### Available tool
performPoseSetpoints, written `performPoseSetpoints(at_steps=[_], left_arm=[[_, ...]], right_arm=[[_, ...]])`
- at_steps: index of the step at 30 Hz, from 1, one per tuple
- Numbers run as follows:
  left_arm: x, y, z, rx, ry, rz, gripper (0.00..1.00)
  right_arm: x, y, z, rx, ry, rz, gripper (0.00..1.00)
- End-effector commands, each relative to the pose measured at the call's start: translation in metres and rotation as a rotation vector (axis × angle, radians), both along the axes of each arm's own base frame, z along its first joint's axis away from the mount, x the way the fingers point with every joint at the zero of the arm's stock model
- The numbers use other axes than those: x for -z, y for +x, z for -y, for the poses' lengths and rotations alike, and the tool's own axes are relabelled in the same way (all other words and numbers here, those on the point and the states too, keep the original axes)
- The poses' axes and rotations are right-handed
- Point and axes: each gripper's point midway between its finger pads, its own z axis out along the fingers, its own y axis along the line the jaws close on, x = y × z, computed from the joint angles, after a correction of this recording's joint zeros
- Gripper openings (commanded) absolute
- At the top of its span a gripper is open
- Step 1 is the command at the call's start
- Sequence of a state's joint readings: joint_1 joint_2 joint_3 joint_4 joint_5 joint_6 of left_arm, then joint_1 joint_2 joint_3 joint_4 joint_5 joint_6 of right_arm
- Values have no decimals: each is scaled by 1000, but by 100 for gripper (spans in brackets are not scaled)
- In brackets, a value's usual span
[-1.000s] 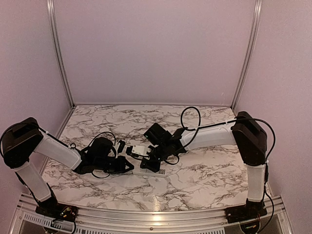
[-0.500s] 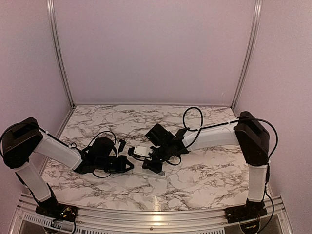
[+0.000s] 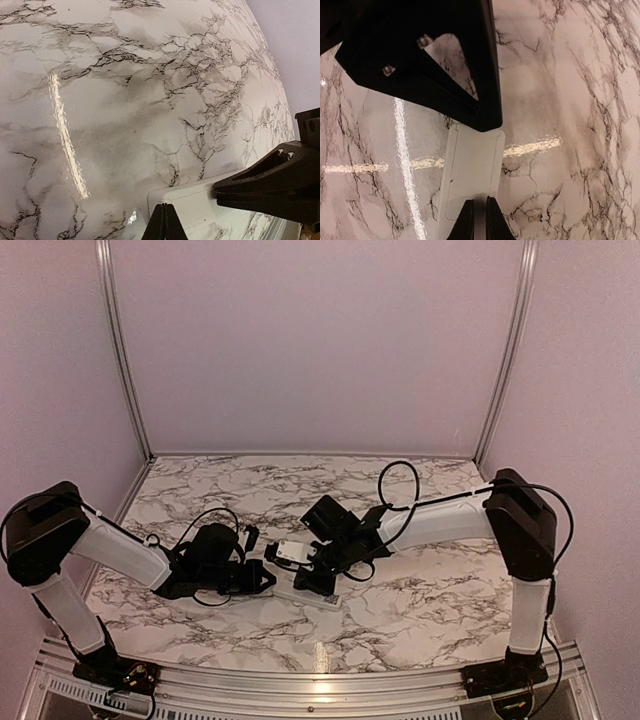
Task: Load the batteries into the remote control
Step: Load the battery cover onto the remote control without the battery cover, then hold the remote control at the center of the board.
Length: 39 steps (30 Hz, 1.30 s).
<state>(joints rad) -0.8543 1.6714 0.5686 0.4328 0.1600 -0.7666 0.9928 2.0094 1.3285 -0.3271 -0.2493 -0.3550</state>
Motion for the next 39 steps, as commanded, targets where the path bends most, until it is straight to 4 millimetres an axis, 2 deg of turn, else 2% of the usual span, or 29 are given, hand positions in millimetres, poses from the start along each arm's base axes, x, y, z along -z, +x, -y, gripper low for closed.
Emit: performPoseSetpoints(at_steps=[1,6,9,11,16,26,35,39], left_arm=[[22,-35,7,101,51,-94,0],[12,-27,2,72,66,-66,0],[7,-24,2,69,71,-52,0],[5,-23,3,72,75,-45,0],[4,-22,5,82,78,-42,1],[5,-24,6,95,74,-47,2],[3,-25,7,102,72,-48,2],[3,-25,8,105,70,-44,1]], right_arm=[[2,-8,13,27,-30,-36,13],[-30,7,18,92,63,-27,26],[-43,5,23,95,96,-26,34],[-39,3,27,93,82,-33,40],[-18,-6,34,87,40,-74,48],[-4,-18,38,59,10,-95,65],[21,-26,43,44,-91,-52,66],[26,-28,43,42,-111,-45,58]])
